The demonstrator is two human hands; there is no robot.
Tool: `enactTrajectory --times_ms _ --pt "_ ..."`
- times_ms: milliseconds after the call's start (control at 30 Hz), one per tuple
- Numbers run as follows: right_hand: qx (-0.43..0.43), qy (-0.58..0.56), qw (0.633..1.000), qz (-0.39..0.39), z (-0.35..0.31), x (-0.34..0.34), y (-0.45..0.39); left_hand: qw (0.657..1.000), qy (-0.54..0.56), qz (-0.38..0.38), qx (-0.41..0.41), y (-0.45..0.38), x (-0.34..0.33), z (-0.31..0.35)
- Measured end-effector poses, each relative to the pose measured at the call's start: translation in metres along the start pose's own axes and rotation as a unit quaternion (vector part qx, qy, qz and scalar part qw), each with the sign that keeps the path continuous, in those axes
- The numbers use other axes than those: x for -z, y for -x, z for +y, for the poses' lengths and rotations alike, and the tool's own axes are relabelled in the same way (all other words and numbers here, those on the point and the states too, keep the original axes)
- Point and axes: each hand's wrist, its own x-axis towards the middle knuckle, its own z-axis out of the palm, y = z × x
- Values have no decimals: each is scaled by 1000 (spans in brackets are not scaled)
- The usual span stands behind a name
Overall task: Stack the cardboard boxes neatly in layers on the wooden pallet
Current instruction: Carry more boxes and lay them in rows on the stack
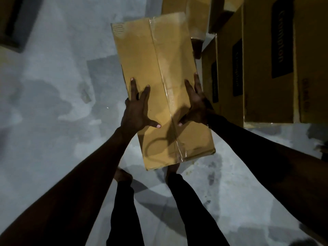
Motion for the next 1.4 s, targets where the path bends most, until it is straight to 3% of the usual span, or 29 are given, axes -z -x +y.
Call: enactTrajectory --times_ms 100,233,567,833,1067,1400 --pt "13 1 1000 -13 -43 27 12 999 19 17 19 28 42 -5" --pt "55 18 998 13 -137 63 47 998 2 65 10 88 127 -20" --pt "181 57 982 23 -394 126 138 984 35 146 98 269 338 -63" --pt "262 86 961 17 -548 149 183 961 58 228 146 380 452 -92" --pt "322 94 941 35 -663 165 187 948 36 264 174 425 540 -135" --pt "381 105 917 56 -848 191 121 919 8 328 218 436 686 -232"
